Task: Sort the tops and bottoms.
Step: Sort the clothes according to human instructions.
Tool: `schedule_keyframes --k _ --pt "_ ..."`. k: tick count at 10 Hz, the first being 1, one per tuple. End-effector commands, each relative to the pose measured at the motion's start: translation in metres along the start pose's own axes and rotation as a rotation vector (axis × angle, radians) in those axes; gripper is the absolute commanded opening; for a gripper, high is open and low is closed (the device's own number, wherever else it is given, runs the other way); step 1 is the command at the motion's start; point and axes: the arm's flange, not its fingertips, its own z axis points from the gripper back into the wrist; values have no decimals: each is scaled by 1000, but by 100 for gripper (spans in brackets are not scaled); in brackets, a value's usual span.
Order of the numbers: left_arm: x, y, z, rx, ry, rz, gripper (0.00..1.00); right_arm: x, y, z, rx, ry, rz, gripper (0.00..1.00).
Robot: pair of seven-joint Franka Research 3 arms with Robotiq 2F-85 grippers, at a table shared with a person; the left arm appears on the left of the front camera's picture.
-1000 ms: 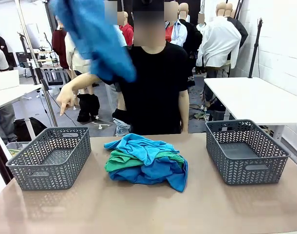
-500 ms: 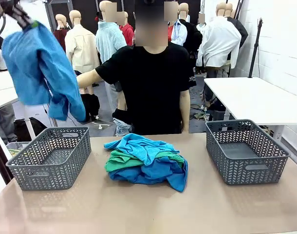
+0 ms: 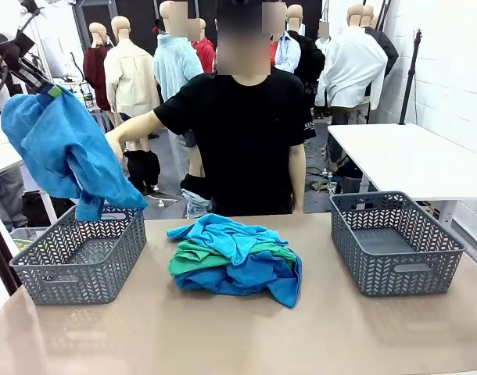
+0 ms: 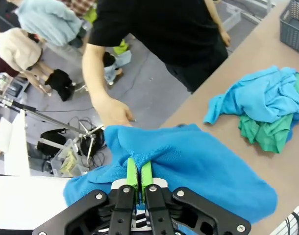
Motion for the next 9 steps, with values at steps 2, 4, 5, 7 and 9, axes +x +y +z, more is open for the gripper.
schedule_keyframes --k 2,4,5,7,9 --pt "-3 5 2 28 -8 22 0 -1 2 2 -4 1 7 100" --pt "-3 5 2 28 -8 22 0 -1 2 2 -4 1 7 100" --pt "-3 5 2 28 -8 22 0 -1 2 2 -4 1 7 100" --pt "3 17 1 -2 7 -6 0 -1 2 2 -4 1 7 100" --pt "-18 60 -12 -33 77 67 0 -1 2 2 -4 1 7 100"
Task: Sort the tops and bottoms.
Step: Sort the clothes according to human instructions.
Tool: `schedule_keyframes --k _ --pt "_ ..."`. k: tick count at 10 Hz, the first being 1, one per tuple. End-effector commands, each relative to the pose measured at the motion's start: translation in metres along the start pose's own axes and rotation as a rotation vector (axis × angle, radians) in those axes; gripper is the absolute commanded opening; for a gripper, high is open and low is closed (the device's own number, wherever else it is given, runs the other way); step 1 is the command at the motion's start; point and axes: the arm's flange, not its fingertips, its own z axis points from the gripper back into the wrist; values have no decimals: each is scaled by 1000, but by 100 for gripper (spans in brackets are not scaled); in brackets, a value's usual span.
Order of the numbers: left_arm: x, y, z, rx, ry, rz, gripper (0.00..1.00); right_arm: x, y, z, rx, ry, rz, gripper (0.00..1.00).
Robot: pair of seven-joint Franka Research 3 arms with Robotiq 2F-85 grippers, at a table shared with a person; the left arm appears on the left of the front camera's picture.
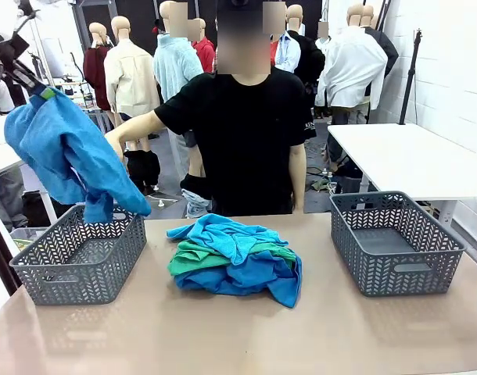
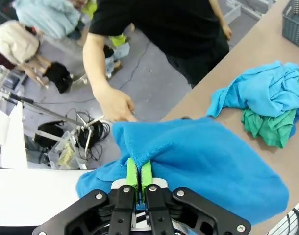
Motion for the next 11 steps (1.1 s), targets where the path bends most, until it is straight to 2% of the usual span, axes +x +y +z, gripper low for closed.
schedule_keyframes --k 1,3,5,7,11 --pt "-19 48 -12 -85 61 66 0 -1 2 2 -4 1 7 100" --pt "-54 69 -55 -153 177 113 0 -1 2 2 -4 1 7 100" --pt "-87 62 -97 -292 301 96 0 -1 2 2 -4 1 7 100" --pt "-102 45 -131 -425 313 45 0 -1 2 2 -4 1 7 100" --pt "-101 -4 -204 -679 364 32 0 -1 2 2 -4 1 7 100"
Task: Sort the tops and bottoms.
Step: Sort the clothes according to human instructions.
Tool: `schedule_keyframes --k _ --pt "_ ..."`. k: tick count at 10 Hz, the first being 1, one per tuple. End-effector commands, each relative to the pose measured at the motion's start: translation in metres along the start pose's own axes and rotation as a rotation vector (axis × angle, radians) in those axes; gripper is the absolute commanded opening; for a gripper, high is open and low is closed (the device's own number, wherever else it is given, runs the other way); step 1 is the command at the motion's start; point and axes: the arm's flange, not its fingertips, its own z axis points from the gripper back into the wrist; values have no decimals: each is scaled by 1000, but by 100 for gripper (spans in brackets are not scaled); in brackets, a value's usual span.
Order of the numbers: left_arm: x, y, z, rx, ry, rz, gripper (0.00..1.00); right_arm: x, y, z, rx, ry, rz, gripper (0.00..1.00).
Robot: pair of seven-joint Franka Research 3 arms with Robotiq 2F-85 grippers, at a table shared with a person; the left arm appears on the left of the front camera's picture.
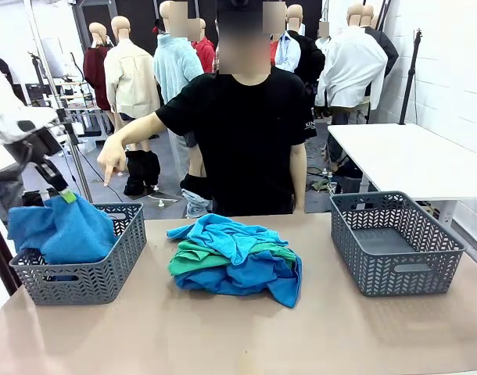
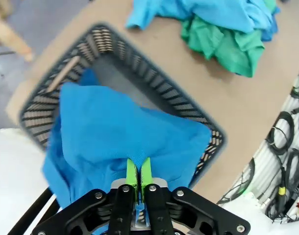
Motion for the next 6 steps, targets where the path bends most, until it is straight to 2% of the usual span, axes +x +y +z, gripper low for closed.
schedule_keyframes --k 1,3,6 --pt "6 11 -20 -101 36 -34 0 -1 2 2 -4 1 7 100" --pt "6 15 -55 -151 112 -39 0 -1 2 2 -4 1 7 100" --pt "-3 22 -71 -127 190 -22 0 -1 2 2 -4 1 7 100"
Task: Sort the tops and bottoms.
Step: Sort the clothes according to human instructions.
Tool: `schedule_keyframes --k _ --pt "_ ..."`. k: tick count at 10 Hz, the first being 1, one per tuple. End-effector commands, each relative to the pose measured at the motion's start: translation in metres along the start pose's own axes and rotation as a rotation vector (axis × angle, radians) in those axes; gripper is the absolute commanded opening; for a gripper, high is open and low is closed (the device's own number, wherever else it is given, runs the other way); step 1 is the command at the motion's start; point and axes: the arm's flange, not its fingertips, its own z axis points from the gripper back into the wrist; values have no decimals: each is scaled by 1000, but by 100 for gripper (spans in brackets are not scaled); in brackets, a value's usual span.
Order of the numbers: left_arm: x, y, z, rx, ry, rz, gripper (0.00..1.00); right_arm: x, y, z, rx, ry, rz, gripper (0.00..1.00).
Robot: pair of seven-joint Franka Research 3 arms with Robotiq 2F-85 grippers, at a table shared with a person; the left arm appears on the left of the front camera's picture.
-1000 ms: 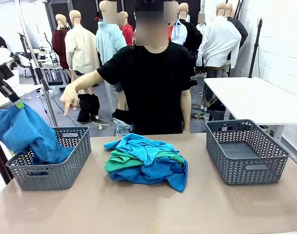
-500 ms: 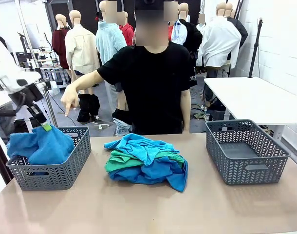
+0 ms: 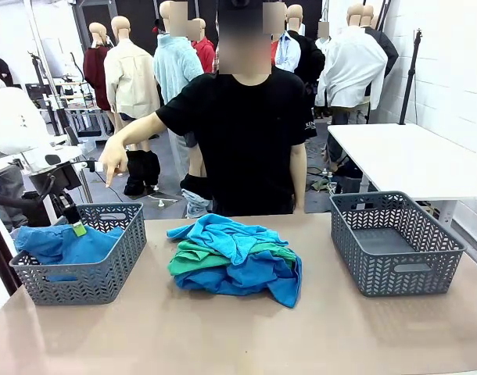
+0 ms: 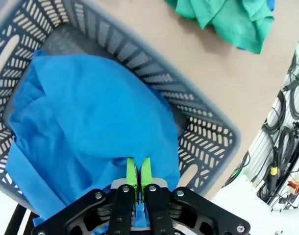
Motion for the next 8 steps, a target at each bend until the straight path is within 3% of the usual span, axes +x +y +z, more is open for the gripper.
schedule_keyframes --k 1,5,8 --pt "-2 -1 17 16 33 -14 20 -1 2 2 -4 1 7 100" --pt "-9 -26 48 73 -36 -45 99 -1 2 2 -4 1 7 100" --pt "-24 -44 100 157 -160 -34 100 -1 2 2 -4 1 7 100"
